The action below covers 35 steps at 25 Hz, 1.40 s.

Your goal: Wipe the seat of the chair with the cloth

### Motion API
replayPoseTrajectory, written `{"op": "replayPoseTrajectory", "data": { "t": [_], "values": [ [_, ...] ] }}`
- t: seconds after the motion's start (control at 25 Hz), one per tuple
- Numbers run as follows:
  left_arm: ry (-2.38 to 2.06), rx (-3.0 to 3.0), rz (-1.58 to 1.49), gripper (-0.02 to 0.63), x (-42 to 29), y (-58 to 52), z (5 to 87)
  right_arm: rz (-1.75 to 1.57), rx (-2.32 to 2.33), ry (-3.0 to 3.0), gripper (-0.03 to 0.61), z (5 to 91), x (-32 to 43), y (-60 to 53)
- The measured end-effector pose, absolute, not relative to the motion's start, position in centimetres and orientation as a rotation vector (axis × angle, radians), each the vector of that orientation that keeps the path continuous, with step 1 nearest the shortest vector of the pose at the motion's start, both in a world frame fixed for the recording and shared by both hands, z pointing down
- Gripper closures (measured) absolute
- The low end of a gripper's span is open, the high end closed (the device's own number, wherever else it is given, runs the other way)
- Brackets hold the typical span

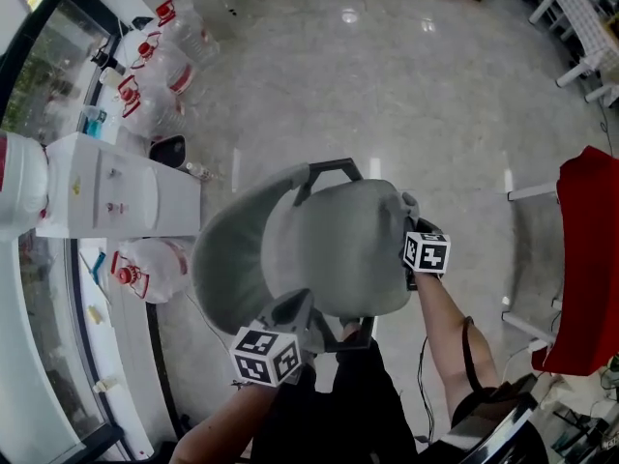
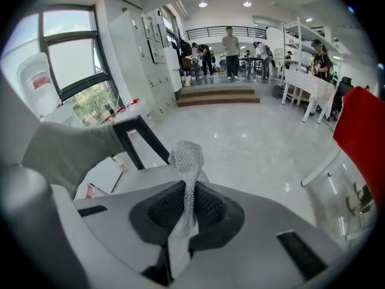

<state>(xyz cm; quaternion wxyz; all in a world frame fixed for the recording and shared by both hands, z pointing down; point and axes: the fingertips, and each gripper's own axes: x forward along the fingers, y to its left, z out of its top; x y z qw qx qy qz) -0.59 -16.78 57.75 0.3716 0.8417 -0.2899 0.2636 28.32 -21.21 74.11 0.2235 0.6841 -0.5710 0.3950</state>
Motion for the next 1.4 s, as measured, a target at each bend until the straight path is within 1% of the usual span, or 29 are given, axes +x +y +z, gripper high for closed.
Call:
{"op": "replayPoseTrajectory", "data": {
  "t": [0.32, 0.6, 0.96, 1.2, 1.4],
  "values": [
    [-0.622, 2.325, 0.533, 0.607, -3.4, -15.2, 51.0, 0.939, 1.980, -1.688, 0.547, 63.1, 24.1, -20.0],
    [-0.657, 2.398, 0.431, 0.607, -7.9, -15.9, 45.4, 0.779, 1.995, -1.847, 0.546, 53.0, 18.0, -19.6],
    [-0.491, 2.568, 0.353, 0.607, -9.5, -13.9, 37.9, 0.633, 2.095, -1.989, 0.546, 41.1, 13.1, -17.7],
    [-0.518, 2.636, 0.258, 0.607, -11.5, -14.5, 33.4, 0.545, 2.156, -2.031, 0.546, 35.0, 11.9, -15.5],
    [-0.531, 2.669, 0.207, 0.607, -13.7, -14.9, 30.9, 0.528, 2.189, -2.073, 0.546, 31.7, 10.2, -13.8]
  ]
}}
